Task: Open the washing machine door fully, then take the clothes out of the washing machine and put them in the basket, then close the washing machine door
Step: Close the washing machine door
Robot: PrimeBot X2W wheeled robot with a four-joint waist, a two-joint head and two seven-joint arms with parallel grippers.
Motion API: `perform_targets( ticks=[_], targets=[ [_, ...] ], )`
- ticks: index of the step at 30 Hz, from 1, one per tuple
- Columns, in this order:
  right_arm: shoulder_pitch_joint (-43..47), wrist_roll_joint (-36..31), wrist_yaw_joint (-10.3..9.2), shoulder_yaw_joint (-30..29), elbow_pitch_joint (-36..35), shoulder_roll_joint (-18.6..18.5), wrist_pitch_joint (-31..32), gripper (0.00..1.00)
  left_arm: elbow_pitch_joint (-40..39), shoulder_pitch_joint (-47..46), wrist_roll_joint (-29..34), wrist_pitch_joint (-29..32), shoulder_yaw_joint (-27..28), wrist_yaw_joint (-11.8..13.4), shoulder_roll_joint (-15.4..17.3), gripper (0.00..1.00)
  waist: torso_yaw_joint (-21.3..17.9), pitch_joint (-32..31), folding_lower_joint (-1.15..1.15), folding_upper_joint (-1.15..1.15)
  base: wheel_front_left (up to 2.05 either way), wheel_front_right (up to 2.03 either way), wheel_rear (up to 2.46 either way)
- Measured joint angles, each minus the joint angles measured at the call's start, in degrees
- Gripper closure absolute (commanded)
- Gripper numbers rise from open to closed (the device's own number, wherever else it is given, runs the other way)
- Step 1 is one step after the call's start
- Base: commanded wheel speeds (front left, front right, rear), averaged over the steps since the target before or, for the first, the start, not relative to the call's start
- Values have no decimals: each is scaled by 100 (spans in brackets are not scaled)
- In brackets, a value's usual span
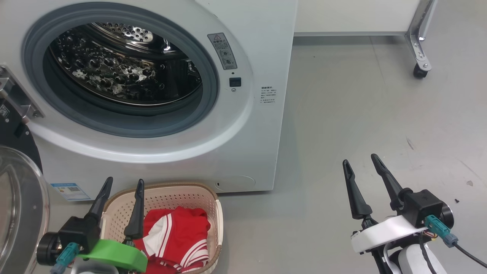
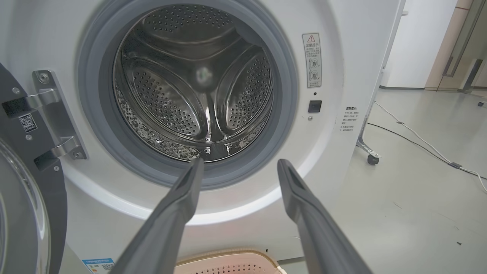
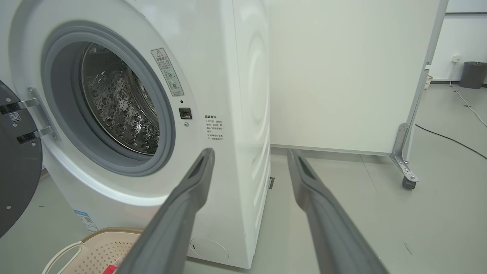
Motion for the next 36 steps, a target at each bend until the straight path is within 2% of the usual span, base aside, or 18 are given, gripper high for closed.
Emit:
perform_targets(
  ticks=[17, 36],
  targets=[
    [-1, 0, -1, 36, 10, 2, 0, 0, -10, 10, -92, 0, -7, 8, -5, 0, -28, -12, 0, 0, -10, 13, -2],
    [-1, 1, 0, 94, 38, 2, 0, 0, -9, 96, -91, 0, -23, 9, -9, 0, -28, -59, 0, 0, -73, 84, -11]
  ],
)
